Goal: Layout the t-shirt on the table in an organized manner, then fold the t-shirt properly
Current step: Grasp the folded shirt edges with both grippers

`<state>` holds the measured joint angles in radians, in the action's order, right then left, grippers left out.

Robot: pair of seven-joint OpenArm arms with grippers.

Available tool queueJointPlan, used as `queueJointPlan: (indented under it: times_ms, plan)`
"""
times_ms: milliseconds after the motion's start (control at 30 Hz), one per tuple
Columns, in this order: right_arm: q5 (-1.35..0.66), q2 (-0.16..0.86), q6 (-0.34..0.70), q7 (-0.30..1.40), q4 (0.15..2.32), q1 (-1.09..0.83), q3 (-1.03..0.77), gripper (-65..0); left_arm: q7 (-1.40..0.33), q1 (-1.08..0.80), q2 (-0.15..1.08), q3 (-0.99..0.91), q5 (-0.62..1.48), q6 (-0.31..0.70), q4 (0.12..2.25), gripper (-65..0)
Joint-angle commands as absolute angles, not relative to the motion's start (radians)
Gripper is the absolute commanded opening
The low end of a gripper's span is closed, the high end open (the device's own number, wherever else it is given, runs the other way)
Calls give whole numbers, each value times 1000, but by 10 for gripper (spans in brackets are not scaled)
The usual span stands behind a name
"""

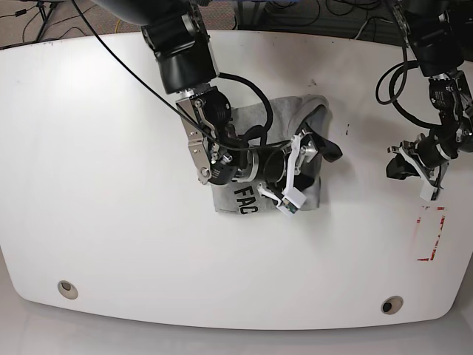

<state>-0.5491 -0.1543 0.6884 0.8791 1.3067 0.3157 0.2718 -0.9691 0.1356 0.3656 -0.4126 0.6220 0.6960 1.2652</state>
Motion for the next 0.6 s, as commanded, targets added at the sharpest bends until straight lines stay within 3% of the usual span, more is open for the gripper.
queueJointPlan:
  times_ms: [0, 300, 567]
  plan:
    - [-567, -157, 693, 839, 1320, 361, 268, -105, -947, 156, 383, -418, 642, 698, 1287, -587]
    - [-561, -130, 693, 883, 1369, 398, 168, -105, -949, 154, 380, -340, 639, 698, 1402, -587]
    - [-559, 1, 693, 895, 1431, 394, 147, -105, -943, 119, 380, -117, 636, 698, 1557, -587]
